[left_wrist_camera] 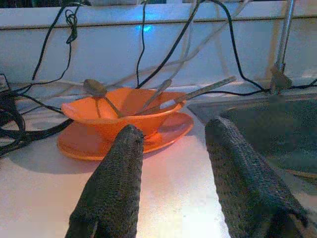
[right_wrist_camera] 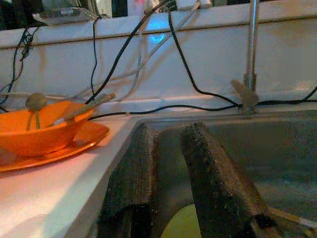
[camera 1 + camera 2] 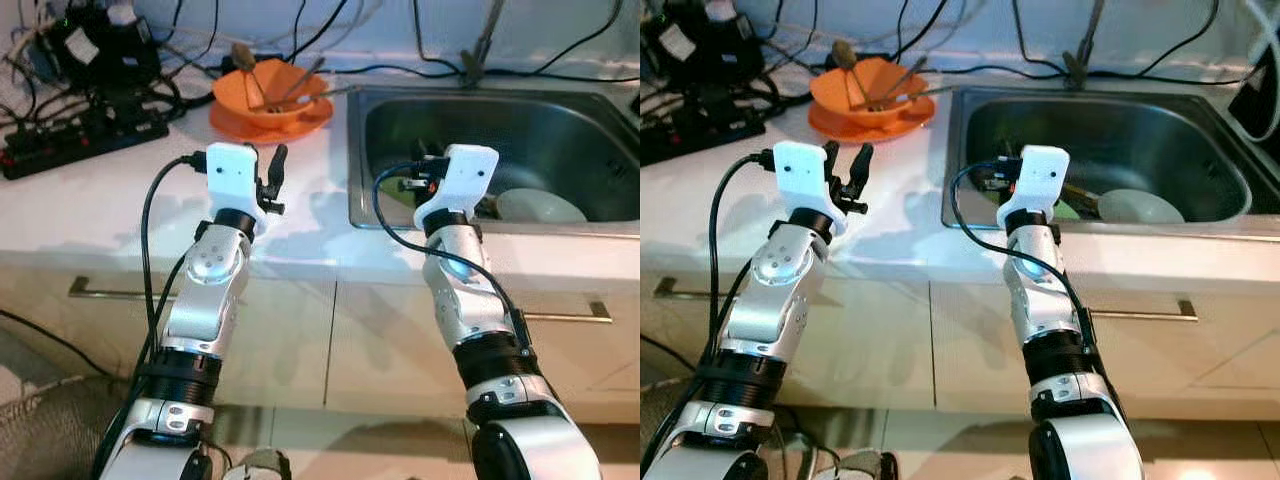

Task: Kitchen organization

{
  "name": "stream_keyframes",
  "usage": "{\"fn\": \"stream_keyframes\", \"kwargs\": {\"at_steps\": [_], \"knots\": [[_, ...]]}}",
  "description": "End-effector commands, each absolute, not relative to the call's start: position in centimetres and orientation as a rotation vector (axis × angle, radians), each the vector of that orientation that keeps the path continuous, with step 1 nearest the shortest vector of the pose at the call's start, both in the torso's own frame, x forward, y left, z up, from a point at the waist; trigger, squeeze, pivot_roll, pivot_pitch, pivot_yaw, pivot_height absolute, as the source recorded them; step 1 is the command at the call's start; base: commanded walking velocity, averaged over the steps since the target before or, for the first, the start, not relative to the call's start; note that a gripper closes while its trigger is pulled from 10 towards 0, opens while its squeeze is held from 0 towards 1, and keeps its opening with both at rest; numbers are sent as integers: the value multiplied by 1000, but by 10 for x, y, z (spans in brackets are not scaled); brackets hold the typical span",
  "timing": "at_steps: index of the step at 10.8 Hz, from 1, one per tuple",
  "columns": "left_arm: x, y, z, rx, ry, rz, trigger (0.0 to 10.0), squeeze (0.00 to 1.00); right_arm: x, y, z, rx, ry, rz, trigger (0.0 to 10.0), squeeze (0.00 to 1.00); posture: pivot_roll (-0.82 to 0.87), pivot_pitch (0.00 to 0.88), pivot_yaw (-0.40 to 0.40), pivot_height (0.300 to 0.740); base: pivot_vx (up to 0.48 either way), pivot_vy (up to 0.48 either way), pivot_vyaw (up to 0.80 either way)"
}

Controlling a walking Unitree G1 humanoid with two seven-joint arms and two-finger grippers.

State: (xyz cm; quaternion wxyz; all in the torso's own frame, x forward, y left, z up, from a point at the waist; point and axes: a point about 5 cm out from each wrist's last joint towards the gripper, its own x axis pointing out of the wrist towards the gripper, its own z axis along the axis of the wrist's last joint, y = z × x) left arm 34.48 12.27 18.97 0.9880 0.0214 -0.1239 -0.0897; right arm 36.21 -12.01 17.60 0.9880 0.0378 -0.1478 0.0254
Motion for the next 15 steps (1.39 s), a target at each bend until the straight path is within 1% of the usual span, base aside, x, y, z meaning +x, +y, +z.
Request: {"fn": "stream_keyframes", "kwargs": {"at_steps": [1,2,7,8,9,10,14,15], "knots": [[345,124,191,46,-253,-166,10000,0,362,-119,180,64,-302,59,10000,0,94,48,24,740,0,0,781],[345,124,192,43,-253,-168,10000,0,362,-119,181,63,-308,62,10000,0,95,48,23,740,0,0,800],[346,125,190,41,-243,-169,10000,0,363,-120,179,67,-299,58,10000,0,94,49,23,740,0,0,0],[346,125,190,39,-242,-168,10000,0,363,-120,179,63,-298,58,10000,0,94,49,22,740,0,0,675],[346,125,189,39,-241,-167,10000,0,362,-120,179,57,-300,58,10000,0,94,49,23,740,240,0,800],[346,125,189,40,-240,-167,10000,0,362,-120,180,58,-305,57,10000,0,93,49,23,740,0,0,0],[346,125,188,39,-236,-165,10000,0,363,-121,179,57,-297,57,10000,0,92,44,21,740,264,0,0],[346,125,188,39,-236,-165,10000,0,363,-120,179,52,-296,58,10000,0,91,44,21,740,296,0,550]]}}
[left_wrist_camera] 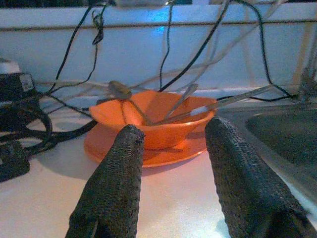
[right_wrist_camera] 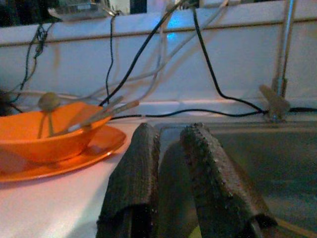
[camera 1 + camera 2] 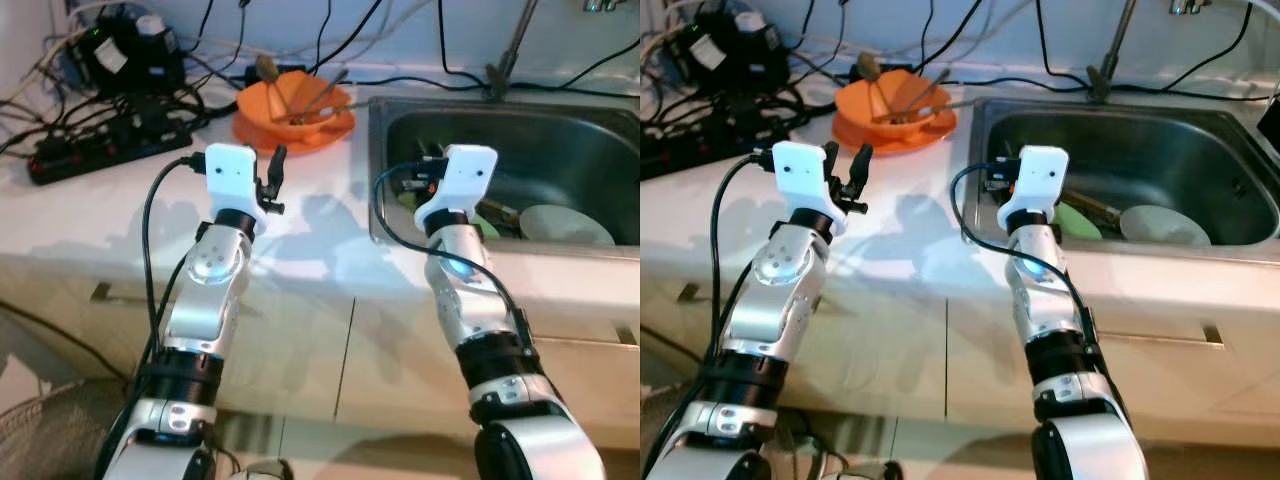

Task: Kitchen organization

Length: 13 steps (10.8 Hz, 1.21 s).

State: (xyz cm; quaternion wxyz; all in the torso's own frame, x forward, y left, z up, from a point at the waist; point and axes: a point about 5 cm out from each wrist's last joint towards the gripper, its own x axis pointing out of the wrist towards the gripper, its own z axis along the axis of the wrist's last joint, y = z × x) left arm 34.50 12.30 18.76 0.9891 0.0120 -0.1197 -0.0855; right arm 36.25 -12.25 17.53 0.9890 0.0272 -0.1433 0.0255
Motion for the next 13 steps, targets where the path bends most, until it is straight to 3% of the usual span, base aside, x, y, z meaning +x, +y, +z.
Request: {"fn": "stream_keyframes", "kwargs": {"at_steps": [1,13], "knots": [[346,125,188,40,-236,-168,10000,0,362,-120,179,51,-300,58,10000,0,89,40,20,740,304,0,0],[346,125,187,44,-230,-168,10000,0,362,-120,176,63,-286,60,10000,0,90,55,18,740,299,0,0]]}}
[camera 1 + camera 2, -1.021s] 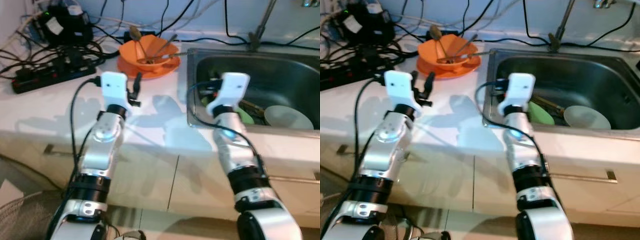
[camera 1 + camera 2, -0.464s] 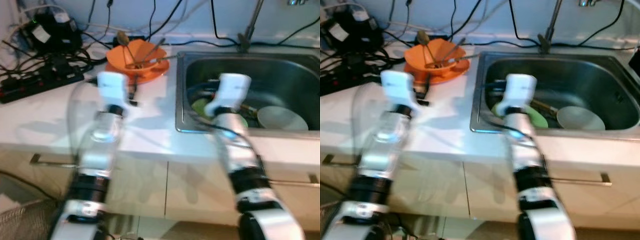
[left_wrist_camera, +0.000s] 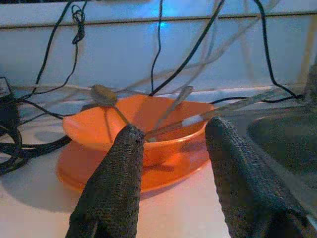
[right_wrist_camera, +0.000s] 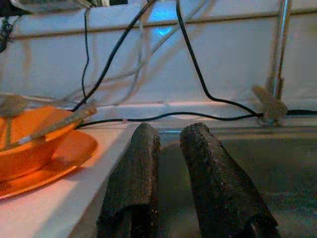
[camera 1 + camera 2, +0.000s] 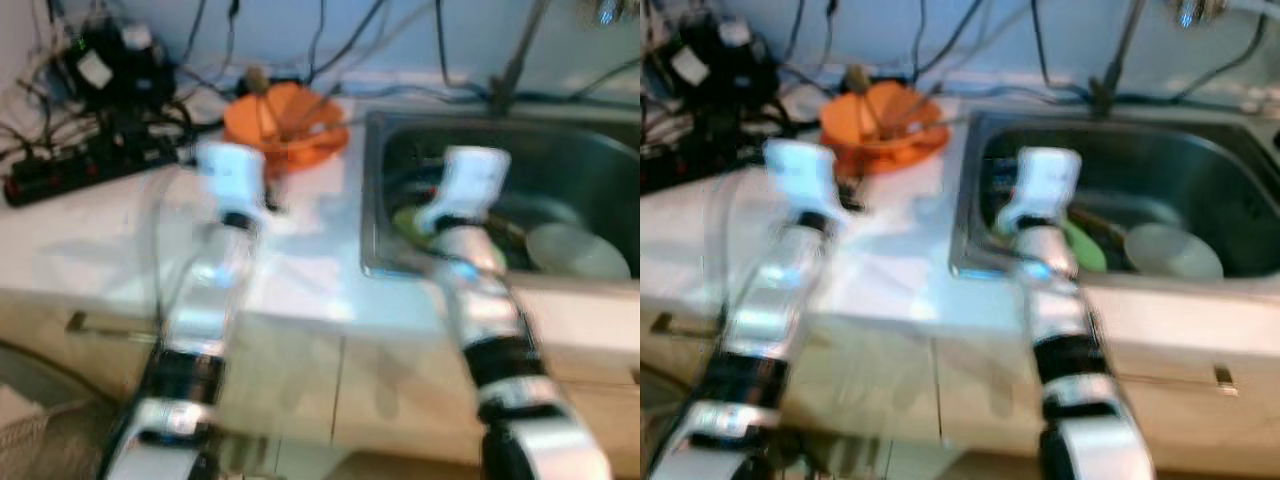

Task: Kitchen organization

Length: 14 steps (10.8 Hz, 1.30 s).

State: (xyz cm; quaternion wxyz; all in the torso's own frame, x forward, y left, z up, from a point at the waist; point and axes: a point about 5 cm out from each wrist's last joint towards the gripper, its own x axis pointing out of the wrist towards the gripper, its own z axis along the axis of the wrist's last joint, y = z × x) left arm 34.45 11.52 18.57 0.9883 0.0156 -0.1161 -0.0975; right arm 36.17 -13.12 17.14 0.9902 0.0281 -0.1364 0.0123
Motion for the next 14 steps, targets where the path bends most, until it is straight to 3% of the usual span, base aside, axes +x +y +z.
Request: {"fn": "stream_keyframes", "kwargs": {"at_steps": [1,14], "knots": [[346,125,187,43,-231,-168,10000,0,362,-119,176,63,-286,59,10000,0,90,54,19,740,300,0,0],[347,123,188,50,-236,-179,10000,0,362,-118,175,62,-281,64,10000,0,92,48,18,740,274,0,0]]}}
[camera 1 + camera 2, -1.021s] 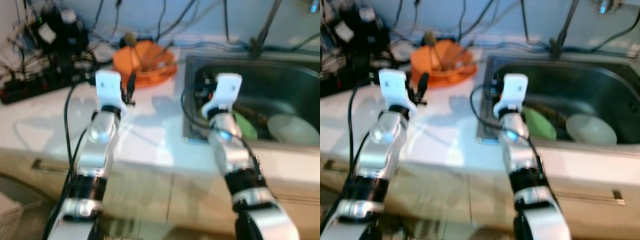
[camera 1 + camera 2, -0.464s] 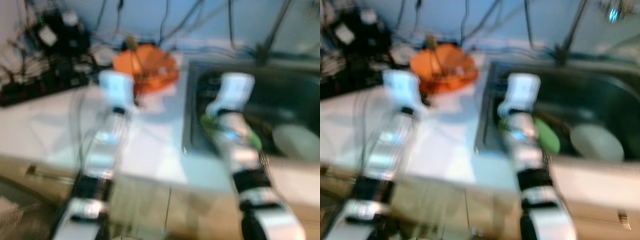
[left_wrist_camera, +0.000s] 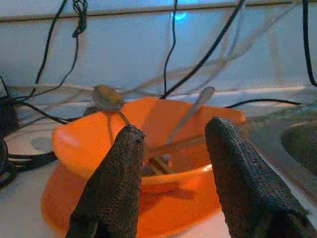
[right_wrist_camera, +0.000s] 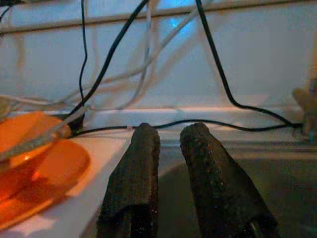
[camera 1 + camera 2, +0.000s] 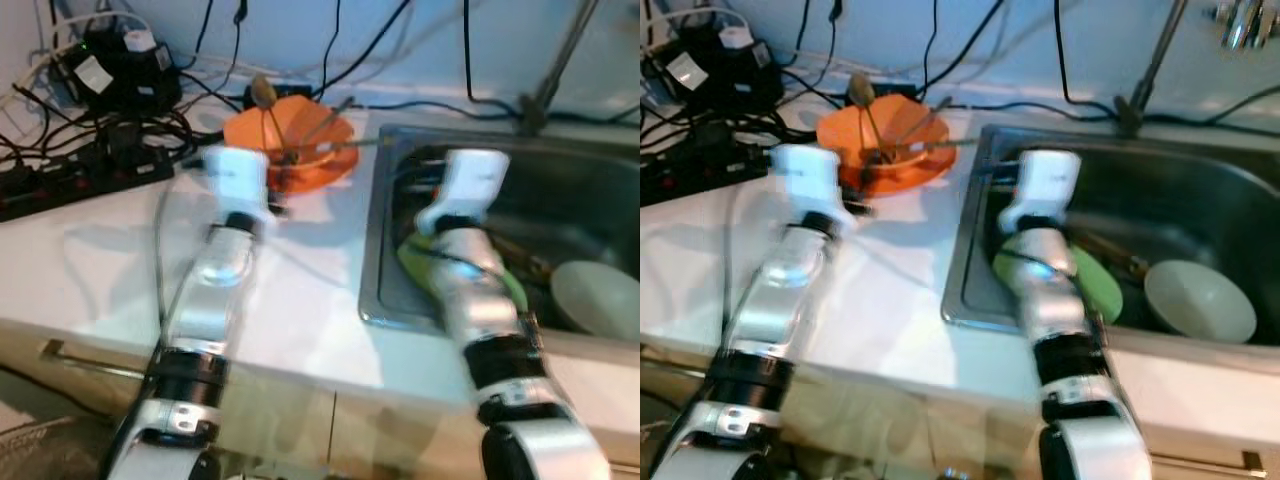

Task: Kitchen organization

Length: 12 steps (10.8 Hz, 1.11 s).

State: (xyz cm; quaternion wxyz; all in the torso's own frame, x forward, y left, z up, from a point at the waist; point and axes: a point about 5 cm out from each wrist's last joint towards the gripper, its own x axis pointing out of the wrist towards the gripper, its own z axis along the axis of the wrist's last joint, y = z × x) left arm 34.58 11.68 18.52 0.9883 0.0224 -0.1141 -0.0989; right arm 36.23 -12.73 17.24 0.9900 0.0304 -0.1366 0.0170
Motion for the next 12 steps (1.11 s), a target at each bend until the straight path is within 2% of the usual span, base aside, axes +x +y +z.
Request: {"fn": "stream_keyframes", "kwargs": {"at_steps": [1,7,9,12], "knots": [[347,123,188,50,-235,-182,10000,0,362,-118,175,62,-281,64,10000,0,91,48,19,740,0,0,0],[347,120,189,10,-211,-224,10000,0,362,-115,174,62,-276,73,10000,0,89,48,19,740,0,0,0],[351,126,195,5,-130,-277,10000,0,361,-115,175,62,-277,71,10000,0,98,55,22,740,0,0,0],[357,150,213,20,30,-322,10000,0,359,-112,172,76,-270,66,10000,0,112,69,38,740,0,0,0]]}}
